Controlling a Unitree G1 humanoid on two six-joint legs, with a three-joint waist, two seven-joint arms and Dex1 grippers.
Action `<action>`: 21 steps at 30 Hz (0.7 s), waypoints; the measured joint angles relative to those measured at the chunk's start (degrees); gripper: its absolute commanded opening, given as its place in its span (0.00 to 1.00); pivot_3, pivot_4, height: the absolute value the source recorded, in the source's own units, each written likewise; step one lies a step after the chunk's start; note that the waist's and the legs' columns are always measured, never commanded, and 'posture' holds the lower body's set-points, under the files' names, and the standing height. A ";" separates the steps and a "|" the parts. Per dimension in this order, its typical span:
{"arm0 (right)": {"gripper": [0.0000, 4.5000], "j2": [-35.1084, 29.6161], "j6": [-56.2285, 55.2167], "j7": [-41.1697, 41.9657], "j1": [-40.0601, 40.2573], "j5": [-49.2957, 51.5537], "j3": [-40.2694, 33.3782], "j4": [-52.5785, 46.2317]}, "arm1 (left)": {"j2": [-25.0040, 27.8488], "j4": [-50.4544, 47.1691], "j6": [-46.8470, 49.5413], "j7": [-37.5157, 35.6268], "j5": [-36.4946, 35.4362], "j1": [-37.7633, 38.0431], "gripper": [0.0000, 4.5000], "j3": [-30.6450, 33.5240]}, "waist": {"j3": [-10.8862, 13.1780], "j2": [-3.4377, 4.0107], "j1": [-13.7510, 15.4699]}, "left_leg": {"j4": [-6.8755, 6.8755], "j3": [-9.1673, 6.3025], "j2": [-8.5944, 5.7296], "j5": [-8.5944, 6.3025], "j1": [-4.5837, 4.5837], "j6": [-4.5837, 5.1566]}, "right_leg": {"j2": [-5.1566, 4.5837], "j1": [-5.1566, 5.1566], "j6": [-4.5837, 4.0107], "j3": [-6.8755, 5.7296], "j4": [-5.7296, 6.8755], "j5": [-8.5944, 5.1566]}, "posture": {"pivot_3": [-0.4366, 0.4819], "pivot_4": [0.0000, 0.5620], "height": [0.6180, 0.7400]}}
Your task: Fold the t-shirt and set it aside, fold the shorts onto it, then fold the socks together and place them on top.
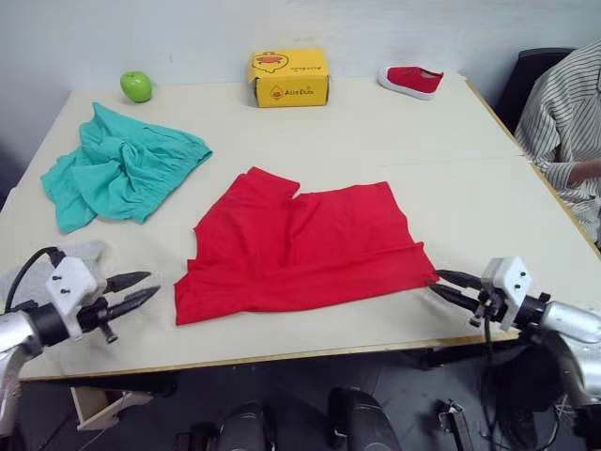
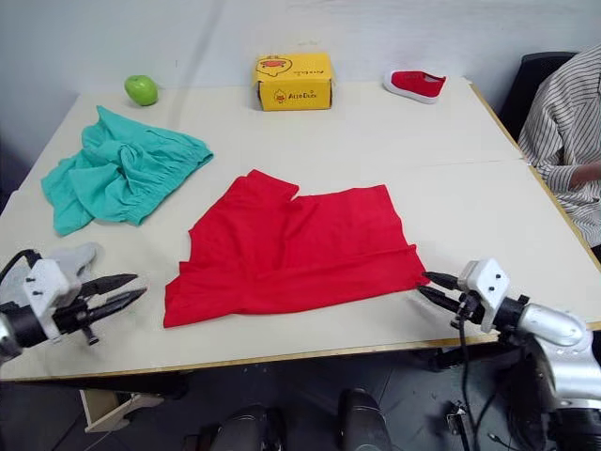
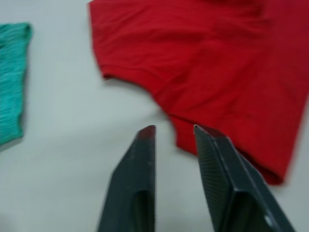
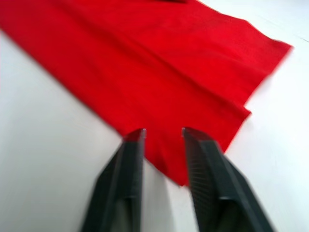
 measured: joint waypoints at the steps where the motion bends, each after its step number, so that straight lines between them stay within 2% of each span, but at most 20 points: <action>1: 0.59 -0.91 -0.96 1.19 -0.26 -0.78 0.90 0.05 | 0.25 -1.33 -0.28 -1.42 -0.37 1.09 0.62 -0.07 | 0.00 0.00 -0.02 | 0.00 0.01 0.00 -0.01 0.00 -0.01 | 0.00 0.00 0.00 0.00 -0.02 0.00 | 0.48 0.27 1.00; 3: 0.75 -1.92 -3.77 3.49 -1.70 -3.21 2.88 0.58 | 0.49 -4.38 -1.37 -4.18 -0.66 2.87 0.62 -0.64 | 0.01 0.00 -0.02 | 0.00 0.04 0.00 -0.01 0.00 -0.02 | 0.00 -0.01 0.01 0.02 -0.02 0.00 | 0.48 0.27 1.00; 6: 0.75 -1.95 -8.63 3.83 -5.41 -7.66 5.53 4.58 | 0.31 -5.24 -6.17 -3.93 4.20 3.19 0.62 -4.45 | 0.03 0.05 0.03 | 0.00 0.08 -0.02 0.00 0.03 -0.03 | 0.02 -0.01 0.02 0.04 -0.01 0.01 | 0.48 0.27 1.00; 12: 0.75 -1.33 -16.88 2.90 -13.16 -14.55 10.52 12.48 | -1.93 -1.30 -13.18 2.74 16.61 -1.51 0.62 -12.83 | 0.02 0.02 -0.04 | 0.01 0.12 0.01 0.01 0.04 -0.04 | 0.04 -0.01 0.05 0.05 0.00 0.03 | 0.48 0.27 1.00; 15: 0.62 -1.33 -18.38 2.93 -15.94 -15.77 12.39 14.98 | -1.90 1.42 -15.43 5.47 20.47 -4.19 0.62 -14.77 | -0.01 0.01 -0.13 | 0.01 0.14 0.01 0.02 0.08 -0.03 | 0.01 0.01 0.06 0.07 0.01 0.04 | 0.48 0.27 1.00; 18: 0.40 -1.33 -18.34 2.91 -18.19 -17.14 13.95 17.08 | -1.72 2.93 -17.28 7.38 22.78 -6.43 0.49 -16.33 | -0.06 0.01 -0.12 | 0.03 0.15 0.01 0.04 0.16 0.01 | -0.05 0.06 0.08 0.08 0.02 0.06 | 0.48 0.27 1.00; 21: 0.15 -1.35 -18.40 2.95 -19.48 -17.88 14.62 19.05 | -1.02 4.99 -18.77 8.44 24.07 -7.95 0.27 -17.77 | -0.08 0.01 -0.09 | 0.04 0.14 0.02 0.06 0.19 0.03 | -0.12 0.09 0.07 0.10 0.02 0.12 | 0.48 0.27 1.00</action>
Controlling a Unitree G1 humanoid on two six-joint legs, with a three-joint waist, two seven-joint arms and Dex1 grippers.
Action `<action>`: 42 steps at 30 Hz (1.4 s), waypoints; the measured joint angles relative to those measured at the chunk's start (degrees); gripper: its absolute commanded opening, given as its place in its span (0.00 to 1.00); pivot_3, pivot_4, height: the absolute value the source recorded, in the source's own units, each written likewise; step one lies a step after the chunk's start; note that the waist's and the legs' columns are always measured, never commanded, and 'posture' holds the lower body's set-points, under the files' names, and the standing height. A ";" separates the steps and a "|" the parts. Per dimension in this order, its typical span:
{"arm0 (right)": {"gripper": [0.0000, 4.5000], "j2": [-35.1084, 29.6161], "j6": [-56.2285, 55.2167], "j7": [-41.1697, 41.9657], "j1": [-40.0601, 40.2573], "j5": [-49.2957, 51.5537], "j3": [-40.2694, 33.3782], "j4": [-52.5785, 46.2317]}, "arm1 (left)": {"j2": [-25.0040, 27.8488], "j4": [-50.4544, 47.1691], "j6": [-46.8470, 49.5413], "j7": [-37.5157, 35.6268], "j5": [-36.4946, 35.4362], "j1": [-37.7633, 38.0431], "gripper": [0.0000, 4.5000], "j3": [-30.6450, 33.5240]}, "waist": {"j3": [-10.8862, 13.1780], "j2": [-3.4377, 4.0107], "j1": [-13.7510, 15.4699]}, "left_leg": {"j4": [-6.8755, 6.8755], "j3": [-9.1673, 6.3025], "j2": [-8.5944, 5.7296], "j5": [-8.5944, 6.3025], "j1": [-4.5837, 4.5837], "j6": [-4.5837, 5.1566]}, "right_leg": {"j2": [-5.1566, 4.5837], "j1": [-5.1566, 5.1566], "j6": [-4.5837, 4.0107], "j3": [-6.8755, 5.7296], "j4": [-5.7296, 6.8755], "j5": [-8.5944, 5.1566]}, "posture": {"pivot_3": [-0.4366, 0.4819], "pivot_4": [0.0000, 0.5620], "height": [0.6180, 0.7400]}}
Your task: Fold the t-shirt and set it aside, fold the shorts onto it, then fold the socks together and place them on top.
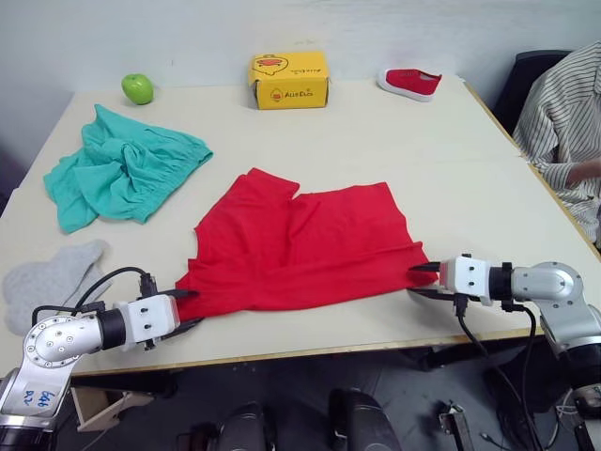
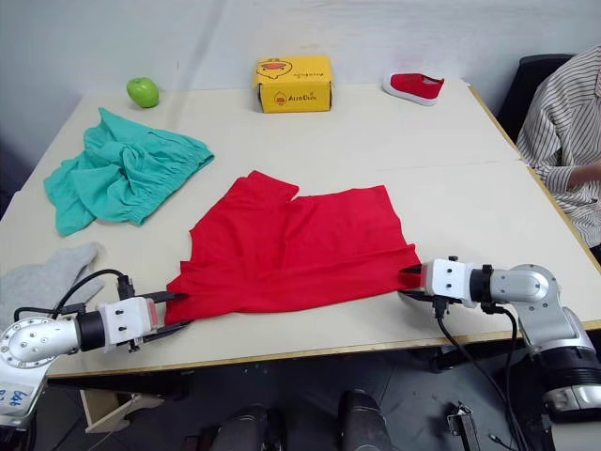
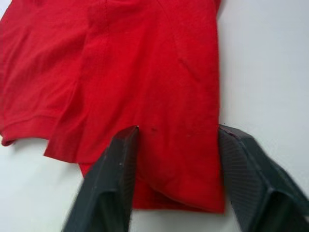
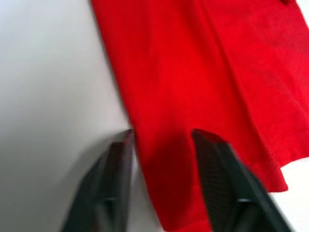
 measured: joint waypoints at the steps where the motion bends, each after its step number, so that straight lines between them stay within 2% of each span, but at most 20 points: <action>1: 0.08 -0.01 -0.14 0.11 -0.16 -0.11 0.08 0.47 | 0.28 0.66 -0.25 0.22 0.25 -0.08 0.21 -0.07 | 0.00 0.00 0.01 | 0.00 0.00 0.00 0.00 0.00 0.00 | -0.04 0.00 0.00 0.00 0.01 0.00 | 0.48 0.27 1.00; 2: 0.00 -0.02 -0.41 0.22 -0.17 -0.14 0.14 0.73 | 0.50 1.14 -0.49 0.35 0.26 -0.15 0.13 -0.07 | -0.01 0.01 0.01 | 0.00 0.00 0.00 0.00 0.00 0.00 | -0.04 -0.01 0.00 0.01 0.01 0.00 | 0.48 0.27 1.00; 4: 0.00 -0.03 -1.10 0.56 -0.28 -0.13 0.17 1.24 | 1.52 1.92 -1.25 0.43 0.36 0.00 0.01 -0.10 | -0.01 0.01 0.00 | 0.00 0.00 0.02 0.00 -0.01 -0.01 | -0.05 -0.02 0.00 0.01 0.01 0.00 | 0.48 0.27 1.00; 11: 0.00 -2.20 -3.67 4.61 0.93 2.53 -0.01 1.37 | 4.42 1.51 -4.38 -1.03 -2.59 5.77 0.01 3.06 | 0.02 0.05 0.04 | -0.03 0.00 0.07 -0.09 -0.10 -0.08 | -0.04 -0.12 -0.09 -0.02 -0.02 -0.04 | 0.48 0.27 1.00; 18: 0.00 -4.93 -4.74 7.22 8.02 6.98 -1.44 -2.37 | 5.56 -2.74 -6.54 -5.29 -8.42 15.67 0.01 9.10 | 0.03 0.02 0.20 | 0.00 0.02 0.05 -0.29 -0.12 0.00 | 0.02 -0.08 -0.15 -0.05 -0.12 -0.08 | 0.48 0.27 1.00; 26: 0.00 -8.35 2.44 5.49 23.81 11.15 -6.52 -16.82 | 3.02 -11.28 -0.09 -5.20 -9.51 26.01 0.01 12.70 | 0.02 -0.04 0.25 | -0.02 0.01 0.18 -0.42 -0.13 -0.05 | 0.07 -0.05 -0.14 -0.05 -0.31 -0.08 | 0.48 0.27 1.00; 35: 0.00 -8.67 6.98 4.82 27.14 12.05 -7.59 -21.55 | 1.07 -16.46 7.47 -4.53 -10.27 29.28 0.01 14.12 | 0.04 -0.08 0.20 | -0.01 0.03 0.32 -0.52 -0.13 0.11 | 0.14 -0.06 -0.17 -0.09 -0.35 -0.10 | 0.48 0.27 1.00; 36: 0.00 -8.66 8.00 4.83 27.14 12.56 -7.59 -21.75 | 0.98 -16.53 8.36 -4.64 -10.83 29.31 0.11 14.37 | 0.04 -0.08 0.20 | -0.01 0.03 0.33 -0.50 -0.13 0.08 | 0.15 -0.07 -0.18 -0.09 -0.35 -0.10 | 0.48 0.27 1.00; 38: 0.09 -8.66 10.80 5.10 27.30 14.41 -7.66 -22.29 | 0.93 -16.73 10.24 -5.48 -12.57 29.64 0.21 15.28 | 0.04 -0.08 0.20 | -0.01 0.03 0.33 -0.49 -0.14 0.08 | 0.14 -0.08 -0.18 -0.09 -0.35 -0.10 | 0.48 0.27 1.00; 42: 0.35 -9.57 18.06 8.72 30.37 19.13 -8.97 -24.78 | 1.72 -16.86 15.87 -9.10 -18.01 30.71 0.50 19.82 | 0.09 -0.02 0.22 | 0.00 0.03 0.33 -0.52 -0.16 0.12 | 0.13 -0.10 -0.20 -0.10 -0.35 -0.12 | 0.48 0.27 1.00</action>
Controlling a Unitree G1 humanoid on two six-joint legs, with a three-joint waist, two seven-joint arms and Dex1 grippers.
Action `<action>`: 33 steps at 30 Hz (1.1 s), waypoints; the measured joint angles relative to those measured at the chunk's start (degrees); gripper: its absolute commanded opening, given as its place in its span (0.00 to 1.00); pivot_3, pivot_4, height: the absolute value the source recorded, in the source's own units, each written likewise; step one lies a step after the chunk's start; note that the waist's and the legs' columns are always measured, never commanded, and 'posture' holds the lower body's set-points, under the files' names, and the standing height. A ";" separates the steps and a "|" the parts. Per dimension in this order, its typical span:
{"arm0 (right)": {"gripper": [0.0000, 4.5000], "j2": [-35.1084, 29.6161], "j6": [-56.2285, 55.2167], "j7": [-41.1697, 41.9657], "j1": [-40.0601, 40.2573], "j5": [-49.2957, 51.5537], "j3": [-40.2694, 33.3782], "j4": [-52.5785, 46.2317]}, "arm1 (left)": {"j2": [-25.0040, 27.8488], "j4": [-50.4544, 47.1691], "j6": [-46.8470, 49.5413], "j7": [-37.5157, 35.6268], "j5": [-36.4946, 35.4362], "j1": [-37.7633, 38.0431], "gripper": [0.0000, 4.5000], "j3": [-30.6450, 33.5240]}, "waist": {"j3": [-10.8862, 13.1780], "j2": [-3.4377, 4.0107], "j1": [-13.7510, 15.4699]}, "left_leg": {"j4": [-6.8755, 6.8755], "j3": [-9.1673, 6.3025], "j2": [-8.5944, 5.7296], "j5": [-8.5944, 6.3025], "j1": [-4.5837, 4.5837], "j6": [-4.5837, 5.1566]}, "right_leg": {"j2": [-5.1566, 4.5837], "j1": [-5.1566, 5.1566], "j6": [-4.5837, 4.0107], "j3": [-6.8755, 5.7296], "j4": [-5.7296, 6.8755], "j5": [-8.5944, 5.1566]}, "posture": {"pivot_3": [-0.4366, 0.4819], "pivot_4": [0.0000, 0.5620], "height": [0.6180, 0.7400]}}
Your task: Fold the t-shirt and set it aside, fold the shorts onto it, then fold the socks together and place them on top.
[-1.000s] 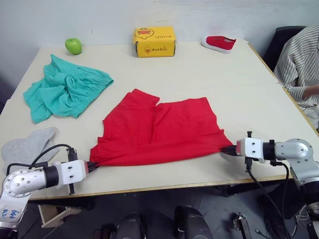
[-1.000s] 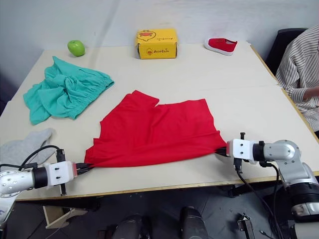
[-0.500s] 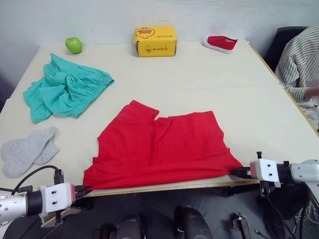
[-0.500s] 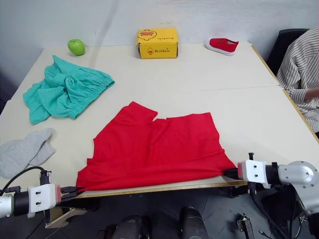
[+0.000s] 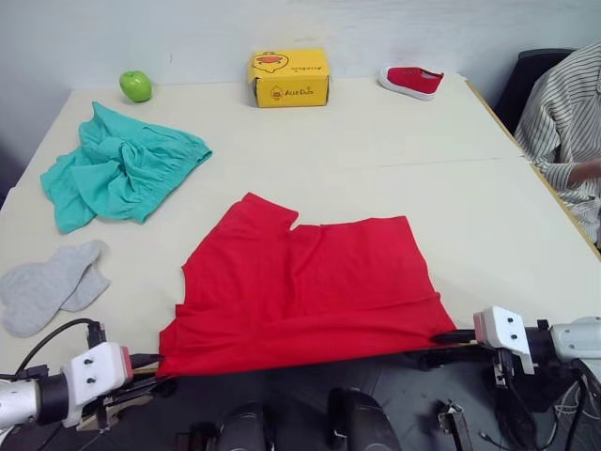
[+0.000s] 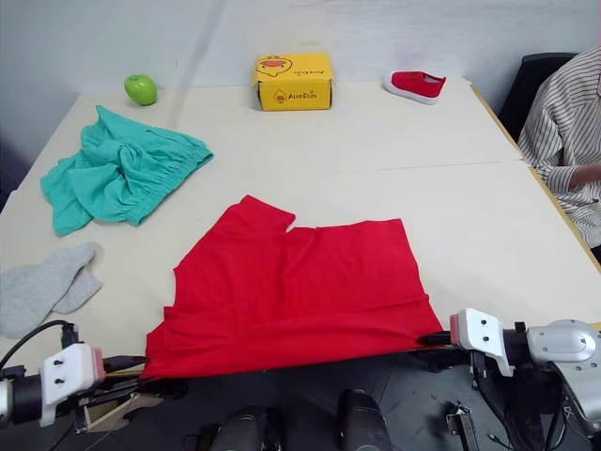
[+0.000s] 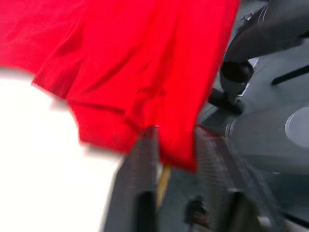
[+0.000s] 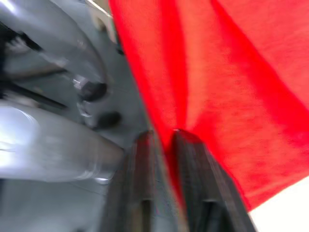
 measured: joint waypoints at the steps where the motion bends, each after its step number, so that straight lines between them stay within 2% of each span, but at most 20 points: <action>1: 0.43 -1.00 2.54 1.00 0.75 1.21 -0.50 -1.00 | 0.55 0.02 2.18 -1.21 -1.89 0.03 0.57 1.62 | 0.01 0.00 0.04 | 0.02 0.00 0.00 -0.01 0.00 0.04 | -0.01 0.00 0.00 -0.01 0.01 0.00 | 0.48 0.27 1.00; 4: 0.66 -4.91 10.15 3.88 1.21 4.68 -2.41 -2.53 | 3.91 0.44 9.59 -5.79 -7.27 0.72 0.77 6.68 | 0.04 0.00 -0.01 | 0.04 0.00 0.00 -0.02 0.01 0.07 | -0.02 -0.01 -0.01 0.00 0.01 0.00 | 0.48 0.27 1.00; 7: 0.87 -7.99 16.28 5.87 -1.66 6.97 -4.42 -2.10 | 8.55 2.69 17.69 -9.99 -11.43 -0.02 0.97 11.51 | 0.05 0.02 -0.04 | 0.04 -0.01 0.02 -0.02 0.02 0.05 | 0.00 -0.02 -0.03 -0.03 0.01 -0.02 | 0.48 0.27 1.00; 8: 0.95 -8.07 17.80 6.22 -3.50 7.35 -4.64 -1.28 | 9.37 3.45 20.11 -10.37 -12.71 -1.65 1.00 12.29 | 0.06 0.03 -0.05 | 0.02 -0.01 0.02 -0.02 0.02 0.02 | 0.00 -0.03 -0.05 -0.03 0.00 -0.03 | 0.48 0.27 1.00; 9: 0.99 -7.37 19.56 6.12 -8.36 7.27 -3.70 1.71 | 10.13 5.47 23.21 -10.01 -14.72 -6.57 1.00 11.48 | 0.09 0.08 -0.06 | 0.03 0.00 0.01 -0.02 0.07 0.00 | 0.02 0.00 -0.05 -0.02 0.02 -0.03 | 0.48 0.27 1.00; 11: 0.99 -4.68 21.24 4.73 -18.97 6.48 -2.30 7.70 | 11.96 8.54 28.26 -7.76 -18.05 -17.24 1.00 8.72 | 0.20 0.09 -0.19 | 0.04 0.03 0.01 0.01 -0.03 -0.28 | 0.02 -0.07 -0.14 0.01 0.03 0.05 | 0.48 0.27 1.00; 13: 0.99 -2.78 21.57 3.77 -26.04 5.18 -1.49 11.89 | 12.80 10.14 31.77 -5.81 -19.47 -24.36 1.00 6.03 | 0.23 0.19 -0.22 | -0.01 0.08 -0.02 0.21 -0.03 -0.49 | 0.03 -0.14 -0.10 0.02 0.09 0.07 | 0.48 0.27 1.00; 18: 0.99 7.33 18.76 2.42 -47.72 -3.68 6.23 34.03 | 11.74 18.92 38.79 -0.20 -16.11 -44.84 1.00 -10.96 | 0.26 0.20 -0.30 | 0.01 0.67 -0.20 0.32 -0.21 -0.51 | 0.63 -0.69 -0.14 0.40 0.43 0.05 | 0.48 0.27 1.00; 20: 0.99 10.97 16.28 1.01 -56.32 -7.77 7.94 46.55 | 9.03 24.58 40.35 1.70 -12.87 -54.35 1.00 -17.42 | 0.27 0.19 -0.37 | 0.08 0.98 -0.20 0.35 -0.29 -0.54 | 0.81 -0.87 -0.13 0.60 0.82 0.05 | 0.48 0.27 1.00; 23: 0.99 15.64 11.81 -1.90 -65.19 -12.23 9.02 58.76 | 4.10 32.00 39.92 3.50 -8.79 -64.17 1.00 -23.54 | 0.30 0.15 -0.68 | 0.06 1.36 -0.15 0.39 -0.34 -0.61 | 0.89 -0.93 -0.11 0.65 0.85 0.06 | 0.48 0.27 1.00; 27: 0.99 20.50 7.95 -7.59 -71.14 -17.34 9.81 69.27 | -1.87 41.66 37.82 6.28 -3.51 -71.90 1.00 -28.54 | 0.31 0.13 -1.48 | 0.05 1.39 -0.12 0.39 -0.36 -0.62 | 0.91 -0.94 -0.09 0.70 0.84 0.06 | 0.48 0.27 1.00; 33: 0.99 24.28 7.79 -12.71 -73.65 -21.40 9.57 75.44 | -6.03 49.60 36.09 6.84 0.85 -77.04 1.00 -31.04 | 0.31 0.13 -2.29 | 0.11 1.42 -0.10 0.47 -0.31 -0.65 | 0.92 -0.94 -0.03 0.81 0.94 0.07 | 0.48 0.27 1.00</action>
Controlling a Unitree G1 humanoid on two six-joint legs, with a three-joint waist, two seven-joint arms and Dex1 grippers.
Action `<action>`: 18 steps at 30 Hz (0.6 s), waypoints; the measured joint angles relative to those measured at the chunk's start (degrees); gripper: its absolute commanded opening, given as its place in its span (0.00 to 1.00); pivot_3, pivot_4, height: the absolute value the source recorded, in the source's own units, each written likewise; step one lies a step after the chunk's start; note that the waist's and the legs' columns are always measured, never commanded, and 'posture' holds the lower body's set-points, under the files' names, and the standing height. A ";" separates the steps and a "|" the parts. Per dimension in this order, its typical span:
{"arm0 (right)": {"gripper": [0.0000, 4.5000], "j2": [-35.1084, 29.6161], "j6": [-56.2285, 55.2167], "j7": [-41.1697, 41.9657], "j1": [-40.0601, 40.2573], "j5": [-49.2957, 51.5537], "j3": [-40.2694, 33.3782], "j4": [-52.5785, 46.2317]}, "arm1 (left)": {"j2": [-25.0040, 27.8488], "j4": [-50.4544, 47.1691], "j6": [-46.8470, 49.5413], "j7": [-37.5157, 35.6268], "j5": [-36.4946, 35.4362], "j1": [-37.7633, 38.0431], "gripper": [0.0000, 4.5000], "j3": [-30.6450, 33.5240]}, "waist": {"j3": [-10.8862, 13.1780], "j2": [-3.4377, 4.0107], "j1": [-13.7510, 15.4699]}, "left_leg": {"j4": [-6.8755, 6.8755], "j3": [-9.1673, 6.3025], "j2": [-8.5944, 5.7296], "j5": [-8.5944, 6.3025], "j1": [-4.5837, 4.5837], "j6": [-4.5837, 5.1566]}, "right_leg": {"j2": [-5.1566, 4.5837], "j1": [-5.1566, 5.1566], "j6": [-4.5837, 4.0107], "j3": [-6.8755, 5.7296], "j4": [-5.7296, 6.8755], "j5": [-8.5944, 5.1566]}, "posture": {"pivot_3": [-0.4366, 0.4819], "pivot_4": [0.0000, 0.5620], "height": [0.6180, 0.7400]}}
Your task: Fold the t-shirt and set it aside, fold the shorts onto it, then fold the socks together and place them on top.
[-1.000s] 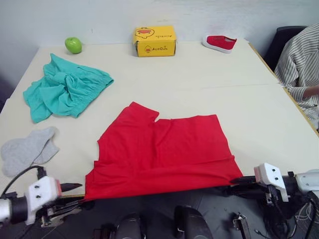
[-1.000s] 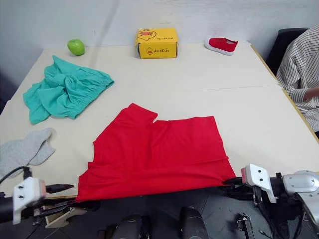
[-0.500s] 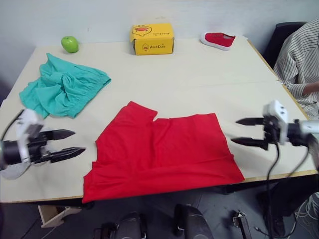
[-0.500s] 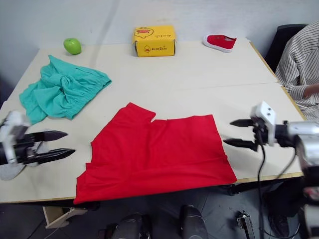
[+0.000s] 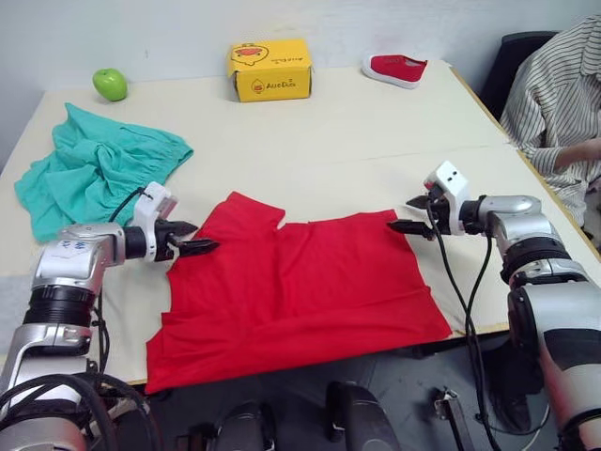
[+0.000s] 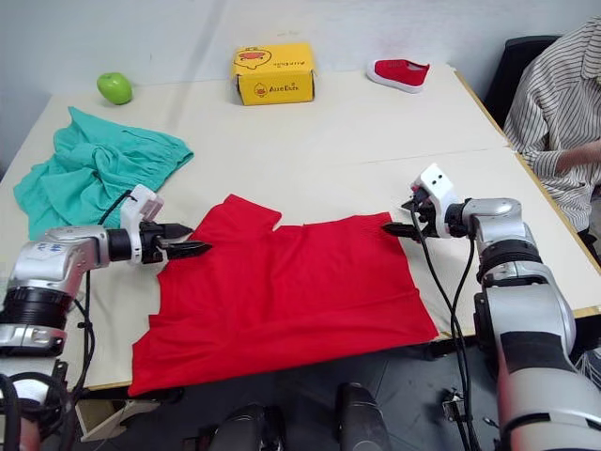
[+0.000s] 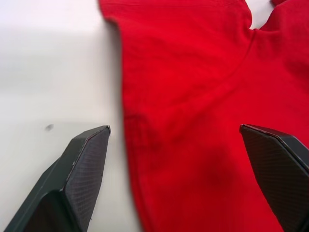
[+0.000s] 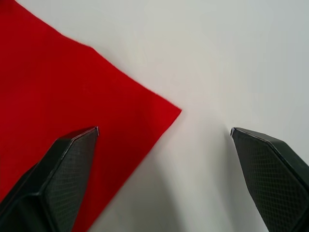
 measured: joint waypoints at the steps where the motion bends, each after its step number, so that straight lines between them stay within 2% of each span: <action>1: 0.99 0.64 0.14 -0.32 -0.18 -0.23 -0.32 0.18 | -0.55 1.24 -0.45 0.21 0.47 -0.77 1.00 0.00 | 0.00 0.00 -0.17 | 0.00 0.00 0.00 0.08 0.00 0.00 | 0.00 0.00 0.03 0.03 0.03 0.01 | 0.48 0.27 1.00; 5: 0.99 2.46 0.44 -0.21 -0.68 -1.05 -1.13 0.51 | -2.03 5.92 -2.66 0.60 2.57 -3.22 1.00 0.04 | 0.00 0.00 -0.84 | 0.00 -0.02 0.00 0.25 0.09 -0.09 | 0.00 0.01 0.05 0.09 0.23 0.03 | 0.48 0.27 1.00; 8: 0.85 5.11 0.38 0.19 -1.15 -1.21 -1.56 0.50 | -2.93 7.98 -3.72 1.19 3.75 -4.50 1.00 0.08 | -0.01 0.00 -1.00 | 0.00 -0.02 0.00 0.34 0.16 -0.15 | 0.00 0.02 0.05 0.15 0.36 0.03 | 0.48 0.27 1.00; 18: 0.06 5.79 -0.14 -2.38 -1.17 -2.62 -3.07 1.03 | -2.90 7.42 -4.04 0.61 4.16 -3.45 1.00 1.24 | -0.01 0.00 -1.08 | -0.04 -0.45 0.02 0.34 0.20 -0.15 | 0.00 0.01 0.04 0.19 0.39 0.02 | 0.48 0.27 1.00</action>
